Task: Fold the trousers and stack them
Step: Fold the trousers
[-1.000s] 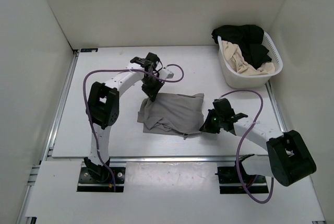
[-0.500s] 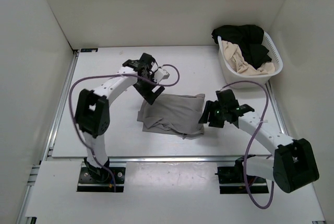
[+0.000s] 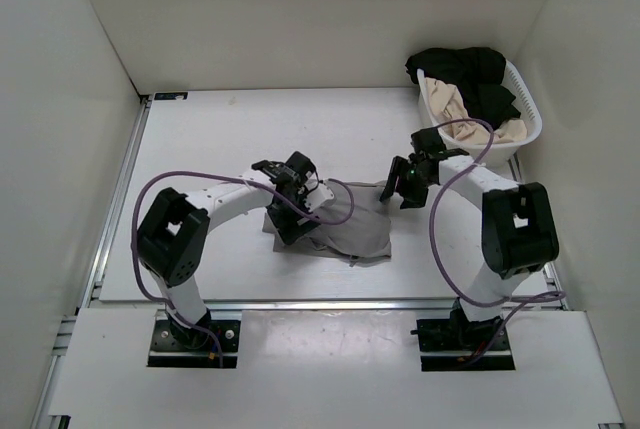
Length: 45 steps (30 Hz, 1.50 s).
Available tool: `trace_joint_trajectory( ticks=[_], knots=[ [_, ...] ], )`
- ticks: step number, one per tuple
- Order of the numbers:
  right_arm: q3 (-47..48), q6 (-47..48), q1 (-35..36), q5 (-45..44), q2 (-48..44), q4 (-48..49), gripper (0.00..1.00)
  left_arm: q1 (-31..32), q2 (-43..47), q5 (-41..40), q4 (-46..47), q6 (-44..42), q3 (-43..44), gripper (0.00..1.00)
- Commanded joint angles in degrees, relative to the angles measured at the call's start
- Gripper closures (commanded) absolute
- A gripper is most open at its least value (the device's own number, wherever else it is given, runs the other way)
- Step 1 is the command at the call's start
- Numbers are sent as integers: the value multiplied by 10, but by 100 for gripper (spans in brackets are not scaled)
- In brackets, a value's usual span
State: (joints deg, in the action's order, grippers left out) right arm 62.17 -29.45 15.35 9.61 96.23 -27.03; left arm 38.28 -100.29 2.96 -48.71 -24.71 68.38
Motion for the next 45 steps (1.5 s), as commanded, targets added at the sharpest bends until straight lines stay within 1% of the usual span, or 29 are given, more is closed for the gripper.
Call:
trace_joint_trajectory(
  ticks=[1, 2, 4, 5, 7, 8, 9, 10, 14, 18, 21, 22, 23, 26, 27, 28, 30, 31, 32, 34, 36, 38, 39, 40, 41, 42, 43, 44, 45],
  knots=[
    [44, 4, -4, 7, 25, -6, 35, 19, 10, -42, 63, 14, -13, 10],
    [44, 4, -4, 7, 40, -6, 37, 19, 2, -42, 68, 14, -18, 14],
    [50, -2, -4, 12, 45, -6, 42, 19, -3, -49, 73, 19, -25, 30],
    [50, -2, -9, 12, 51, -6, 55, 19, -3, -49, 73, 19, -31, 38],
    [50, -9, -9, 12, 51, 0, 67, 19, -3, -49, 79, 19, -39, 56],
    [50, -9, -15, 12, 57, 0, 82, 19, -10, -49, 85, 19, -48, 71],
    [50, -14, -22, 4, 57, 0, 88, 19, -16, -49, 92, 19, -48, 81],
    [50, -19, -27, 4, 57, 0, 93, 19, -16, -54, 92, 25, -57, 86],
    [50, -25, -38, 4, 63, 0, 100, 19, -10, -41, 92, 25, -69, 86],
    [50, -36, -52, -14, 63, 0, 100, 19, 60, -47, 74, -3, -96, 86],
    [55, -36, -52, -6, 63, 7, 100, 19, 83, -46, 44, -17, -111, 86],
    [55, -36, -52, -1, 63, 7, 100, 24, 83, -41, 39, -17, -111, 84],
    [62, -36, -52, 6, 68, 7, 100, 24, 83, -31, 39, -17, -119, 62],
    [67, -25, -52, 16, 68, 7, 100, 30, 83, -24, 39, -17, -131, 52],
    [67, -25, -52, 16, 68, 7, 96, 30, 83, -32, 33, -11, -131, 36],
    [74, -16, -52, 16, 63, -2, 92, 30, 83, -32, 27, -11, -131, 32],
    [86, 4, -52, 8, 51, -26, 77, 30, 91, -58, 20, -11, -109, 21],
    [86, 11, -44, 2, 45, -50, 60, 22, 102, -59, 13, -11, -97, 5],
    [86, 22, -36, -6, 24, -59, 54, 14, 107, -59, 12, -17, -81, 0],
    [62, 22, -28, -12, -6, -59, 47, -27, 113, -31, 0, -11, -15, 0],
    [14, 22, -22, -17, -54, -59, 46, -64, 103, 7, -6, -5, 27, 0],
    [-19, 15, -6, -43, -101, -59, 57, -81, 70, 13, -6, 1, 74, 1],
    [-26, 8, 1, -52, -115, -59, 62, -87, 55, 13, -6, 9, 88, 5],
    [-26, 2, 17, -57, -127, -59, 73, -98, 41, 13, 0, 14, 110, 10],
    [-31, 2, 27, -57, -146, -54, 79, -103, 14, 23, 0, 22, 118, 18],
    [-31, -11, 37, -57, -152, -45, 83, -103, 1, 36, 7, 32, 124, 38],
    [-25, -18, 61, -57, -152, -40, 86, -110, -15, 42, 7, 37, 139, 47],
    [-25, -24, 71, -49, -147, -30, 88, -116, -48, 50, 7, 37, 147, 52],
    [-15, -24, 82, -41, -139, -29, 89, -117, -64, 56, 7, 43, 155, 52]
  ],
)
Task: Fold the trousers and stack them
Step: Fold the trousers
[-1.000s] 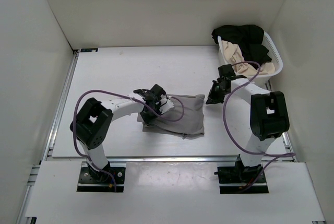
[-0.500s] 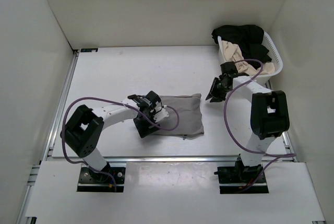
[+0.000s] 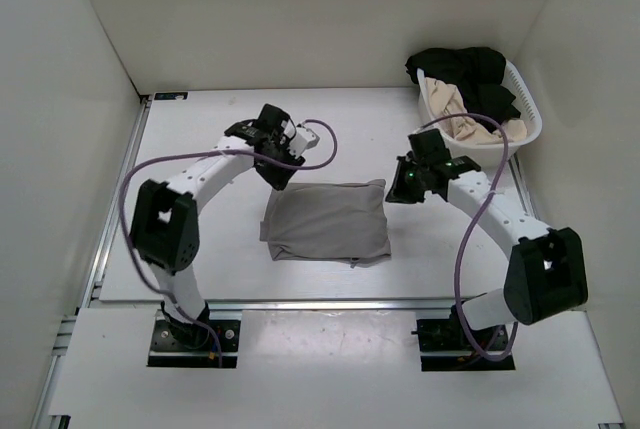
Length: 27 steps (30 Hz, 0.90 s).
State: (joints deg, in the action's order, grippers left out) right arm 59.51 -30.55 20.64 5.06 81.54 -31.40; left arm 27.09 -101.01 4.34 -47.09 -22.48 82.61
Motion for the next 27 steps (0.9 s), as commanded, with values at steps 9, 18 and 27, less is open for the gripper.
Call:
trace_joint_trajectory(
  ticks=[9, 18, 27],
  knots=[
    [-2, -55, 76, 27, 83, 52, 84, -10, -175, 73, -36, 21, 91, 36],
    [-50, -90, 76, -20, 137, 90, 85, -33, -176, 20, -22, 63, 113, 86],
    [70, -15, 70, -89, 118, -15, 66, -38, -142, 36, -22, 68, 91, 46]
  ],
)
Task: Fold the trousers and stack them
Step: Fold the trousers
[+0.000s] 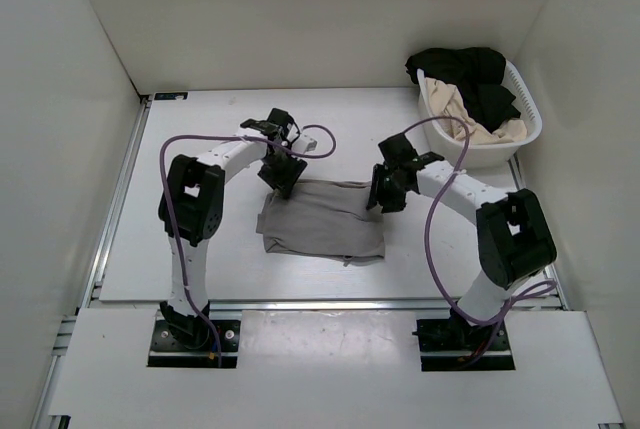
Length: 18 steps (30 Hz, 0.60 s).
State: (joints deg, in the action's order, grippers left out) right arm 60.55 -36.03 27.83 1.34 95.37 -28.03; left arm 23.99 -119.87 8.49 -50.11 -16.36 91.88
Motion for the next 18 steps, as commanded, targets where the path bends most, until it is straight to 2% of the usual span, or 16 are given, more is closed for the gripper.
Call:
trace_joint_trajectory(
  ticks=[1, 3, 4, 5, 7, 9, 13, 15, 18],
  knots=[
    [77, 57, -2, -63, -28, -82, 48, -12, 46, -6, 8, 7, 9, 38],
    [133, 70, -2, -104, -57, -120, 31, -20, 60, -12, -9, 7, 29, 24],
    [153, 75, -2, -120, -68, -140, 1, -31, 61, -12, -18, 7, 57, 17],
    [188, 81, -9, -136, -88, -181, 1, -39, 68, -12, -38, 7, 73, 0],
    [220, 90, -25, -157, -106, -225, 1, -60, 86, -19, -53, 12, 101, 0],
    [256, 114, -73, -157, -124, -300, 1, -77, 122, -35, -60, 18, 118, 0],
    [262, 162, -198, -151, -165, -384, 1, -127, 195, -137, -60, 23, 102, 0],
    [252, 182, -269, -151, -189, -410, 1, -180, 225, -146, -60, 30, 73, 0],
    [245, 205, -321, -151, -208, -424, 1, -267, 252, -135, -60, 55, 32, 0]
  ],
)
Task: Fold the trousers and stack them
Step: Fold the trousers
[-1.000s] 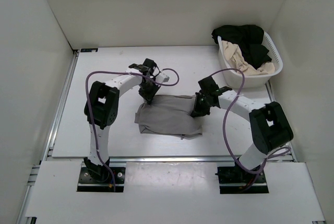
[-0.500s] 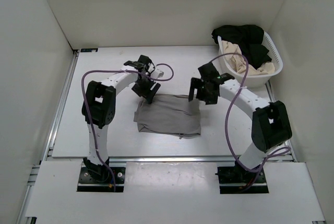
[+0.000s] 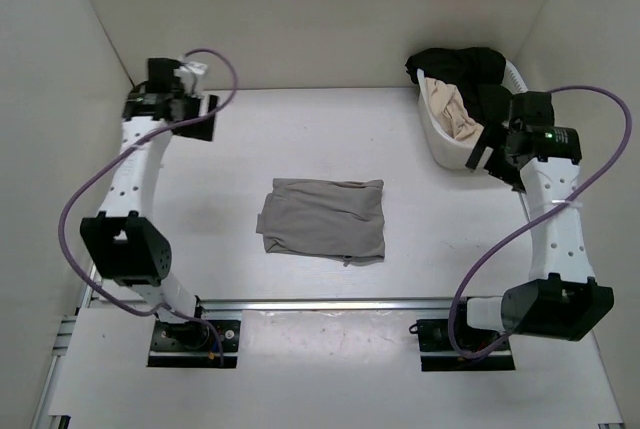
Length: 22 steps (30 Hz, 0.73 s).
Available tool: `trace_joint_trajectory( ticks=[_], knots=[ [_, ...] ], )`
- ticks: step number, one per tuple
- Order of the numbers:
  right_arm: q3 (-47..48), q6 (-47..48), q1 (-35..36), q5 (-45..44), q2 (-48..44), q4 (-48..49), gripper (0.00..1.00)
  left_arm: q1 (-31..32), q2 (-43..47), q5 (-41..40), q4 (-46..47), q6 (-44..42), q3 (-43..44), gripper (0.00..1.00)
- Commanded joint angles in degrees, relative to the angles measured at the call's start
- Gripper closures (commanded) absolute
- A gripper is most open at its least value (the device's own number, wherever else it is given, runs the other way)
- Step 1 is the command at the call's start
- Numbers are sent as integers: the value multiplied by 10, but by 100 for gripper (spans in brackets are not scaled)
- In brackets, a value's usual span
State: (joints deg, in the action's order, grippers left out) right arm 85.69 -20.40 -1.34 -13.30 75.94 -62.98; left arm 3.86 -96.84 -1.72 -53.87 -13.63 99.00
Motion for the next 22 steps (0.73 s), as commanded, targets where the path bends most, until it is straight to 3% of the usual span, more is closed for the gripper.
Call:
trace_joint_trajectory(
  ticks=[1, 3, 10, 22],
  knots=[
    [-6, 55, -49, -10, -20, -74, 1, -86, 29, -27, -22, 33, -49, 0],
    [-6, 55, -49, -10, -20, -74, 1, -130, 40, -35, -22, 40, -79, 0],
    [11, 48, -54, -3, -26, -74, 1, -187, 75, -20, -22, 50, -135, 0],
    [-9, 55, -54, -9, -61, -74, 1, -192, 97, 7, -27, 50, -161, 0]
  ],
)
